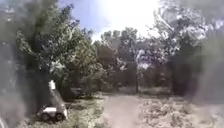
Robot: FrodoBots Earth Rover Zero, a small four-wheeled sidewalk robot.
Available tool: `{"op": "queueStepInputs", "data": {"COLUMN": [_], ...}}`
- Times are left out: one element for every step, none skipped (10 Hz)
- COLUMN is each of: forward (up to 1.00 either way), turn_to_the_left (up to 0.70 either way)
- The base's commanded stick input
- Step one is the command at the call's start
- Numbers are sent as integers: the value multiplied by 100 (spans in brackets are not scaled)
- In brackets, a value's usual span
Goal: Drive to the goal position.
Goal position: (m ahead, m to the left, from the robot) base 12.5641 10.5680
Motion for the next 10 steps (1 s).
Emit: {"op": "queueStepInputs", "data": {"forward": [0, 0, 0, 0, 0, 0, 0, 0, 0, 0], "turn_to_the_left": [-52, -70, 0, 0, 0, 0, 0, 0, 0, 0]}}
